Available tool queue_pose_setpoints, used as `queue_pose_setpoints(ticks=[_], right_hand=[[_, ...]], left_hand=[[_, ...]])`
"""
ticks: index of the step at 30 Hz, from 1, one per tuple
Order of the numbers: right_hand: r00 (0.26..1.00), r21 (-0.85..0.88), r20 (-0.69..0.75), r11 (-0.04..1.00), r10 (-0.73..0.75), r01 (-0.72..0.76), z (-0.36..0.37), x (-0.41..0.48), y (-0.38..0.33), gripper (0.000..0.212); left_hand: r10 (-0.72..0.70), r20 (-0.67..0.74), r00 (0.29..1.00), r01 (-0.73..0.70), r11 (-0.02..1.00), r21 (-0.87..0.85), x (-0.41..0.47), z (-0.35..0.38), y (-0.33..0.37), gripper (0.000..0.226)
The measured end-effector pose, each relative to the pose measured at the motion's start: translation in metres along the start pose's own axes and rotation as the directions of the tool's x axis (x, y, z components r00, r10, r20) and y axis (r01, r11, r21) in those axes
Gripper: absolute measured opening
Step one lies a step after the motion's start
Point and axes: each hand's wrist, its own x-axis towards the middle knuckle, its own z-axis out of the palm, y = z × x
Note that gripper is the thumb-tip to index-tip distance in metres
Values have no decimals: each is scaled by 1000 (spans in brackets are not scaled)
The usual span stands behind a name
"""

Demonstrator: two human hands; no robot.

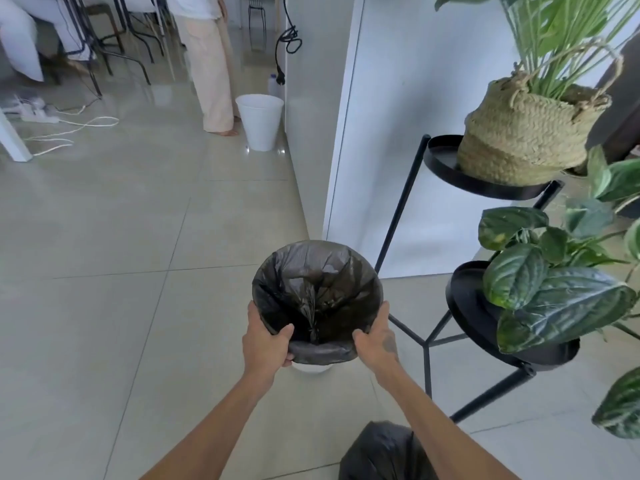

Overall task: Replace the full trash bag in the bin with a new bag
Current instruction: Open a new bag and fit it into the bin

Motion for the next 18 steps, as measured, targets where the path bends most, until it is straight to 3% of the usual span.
queue_pose_setpoints(ticks=[10,14,18], right_hand=[[996,73,-87,997,9,-3,12,55,12,79],[1000,133,-6,991,-2,3,7,57,15,76],[994,91,103,995,35,-45,-11,37,21,90]], left_hand=[[-50,39,998,50,999,-8,54,35,-5,69],[-51,62,997,51,999,0,64,31,-6,78],[-89,34,995,88,996,22,55,26,-9,105]])
